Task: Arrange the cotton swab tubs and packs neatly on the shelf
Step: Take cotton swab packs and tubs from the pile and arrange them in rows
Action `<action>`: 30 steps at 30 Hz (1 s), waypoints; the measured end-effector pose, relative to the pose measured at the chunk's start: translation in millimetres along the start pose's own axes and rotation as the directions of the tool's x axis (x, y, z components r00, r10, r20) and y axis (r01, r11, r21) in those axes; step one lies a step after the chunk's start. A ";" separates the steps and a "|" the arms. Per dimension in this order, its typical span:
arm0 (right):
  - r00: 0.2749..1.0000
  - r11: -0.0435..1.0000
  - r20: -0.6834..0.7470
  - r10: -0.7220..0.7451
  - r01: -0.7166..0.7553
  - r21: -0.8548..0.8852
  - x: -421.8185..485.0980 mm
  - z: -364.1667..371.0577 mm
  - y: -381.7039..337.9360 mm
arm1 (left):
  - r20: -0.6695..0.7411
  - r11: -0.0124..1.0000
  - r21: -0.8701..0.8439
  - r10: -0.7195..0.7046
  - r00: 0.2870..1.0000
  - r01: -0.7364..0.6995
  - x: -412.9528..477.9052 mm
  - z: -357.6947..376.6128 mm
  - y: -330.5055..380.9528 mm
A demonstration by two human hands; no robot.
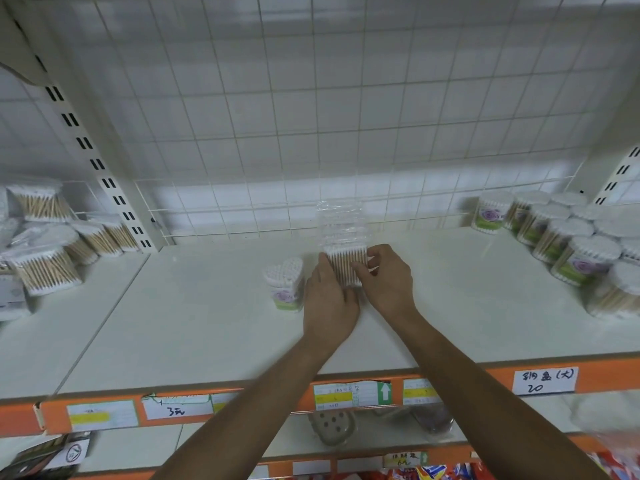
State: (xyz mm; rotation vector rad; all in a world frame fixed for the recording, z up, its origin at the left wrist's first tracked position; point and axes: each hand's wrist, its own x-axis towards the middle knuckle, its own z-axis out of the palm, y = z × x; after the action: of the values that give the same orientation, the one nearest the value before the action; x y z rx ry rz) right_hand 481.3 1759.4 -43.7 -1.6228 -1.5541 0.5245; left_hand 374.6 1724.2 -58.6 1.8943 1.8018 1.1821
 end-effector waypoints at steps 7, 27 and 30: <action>1.000 1.000 0.004 0.006 -0.005 -0.031 -0.1 1.1 -0.5 | 0.007 0.999 -0.044 -0.002 1.000 0.002 -0.2 0.8 -1.0; 0.920 0.930 0.176 -0.350 0.318 0.186 -37.2 17.7 -47.0 | -0.192 0.947 0.288 0.202 0.960 -0.142 -10.4 -72.7 -22.3; 0.892 0.914 0.221 -0.395 0.358 0.190 -42.8 28.6 -51.7 | -0.128 0.984 0.175 0.048 0.991 -0.025 -17.7 -80.2 -33.6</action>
State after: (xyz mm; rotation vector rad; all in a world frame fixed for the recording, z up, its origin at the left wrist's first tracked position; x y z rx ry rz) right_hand 420.5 1721.3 -30.2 -1.1337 -1.9197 0.6325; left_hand 296.4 1687.7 -37.5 1.9934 2.0064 1.2262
